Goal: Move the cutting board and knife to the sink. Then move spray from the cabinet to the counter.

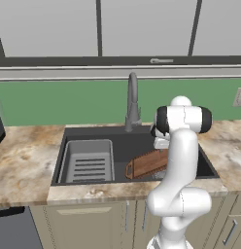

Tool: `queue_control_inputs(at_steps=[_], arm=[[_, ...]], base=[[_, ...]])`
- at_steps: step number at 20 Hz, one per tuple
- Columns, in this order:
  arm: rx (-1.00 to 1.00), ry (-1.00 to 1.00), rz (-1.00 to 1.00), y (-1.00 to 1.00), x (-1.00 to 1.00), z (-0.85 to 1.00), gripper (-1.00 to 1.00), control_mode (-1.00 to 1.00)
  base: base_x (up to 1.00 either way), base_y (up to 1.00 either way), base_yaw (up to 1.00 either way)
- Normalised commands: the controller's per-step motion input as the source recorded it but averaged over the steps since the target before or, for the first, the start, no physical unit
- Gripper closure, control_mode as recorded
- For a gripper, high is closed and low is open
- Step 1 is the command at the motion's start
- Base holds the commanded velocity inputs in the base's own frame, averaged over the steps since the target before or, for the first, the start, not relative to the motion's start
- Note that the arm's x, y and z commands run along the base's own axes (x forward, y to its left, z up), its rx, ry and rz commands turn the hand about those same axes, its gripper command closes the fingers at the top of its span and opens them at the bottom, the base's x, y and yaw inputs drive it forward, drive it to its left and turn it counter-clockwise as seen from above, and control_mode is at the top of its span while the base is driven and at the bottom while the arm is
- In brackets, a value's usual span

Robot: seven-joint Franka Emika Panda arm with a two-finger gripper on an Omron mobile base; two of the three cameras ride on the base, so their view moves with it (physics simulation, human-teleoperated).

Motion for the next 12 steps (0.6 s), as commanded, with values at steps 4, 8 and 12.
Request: queue_control_inputs(at_steps=[4, 8, 12], arm=[[-0.07, -0.03, 0.0, -0.02, -0.02, 0.08, -1.0, -1.0], [-0.08, -0.14, -0.02, 0.0, -0.09, 0.13, -1.0, -1.0], [-0.13, -0.23, -0.06, 0.0, -0.16, 0.01, -1.0, -1.0]], base=[[0.0, 0.0, 0.0], [0.0, 0.0, 0.0], [0.0, 0.0, 0.0]])
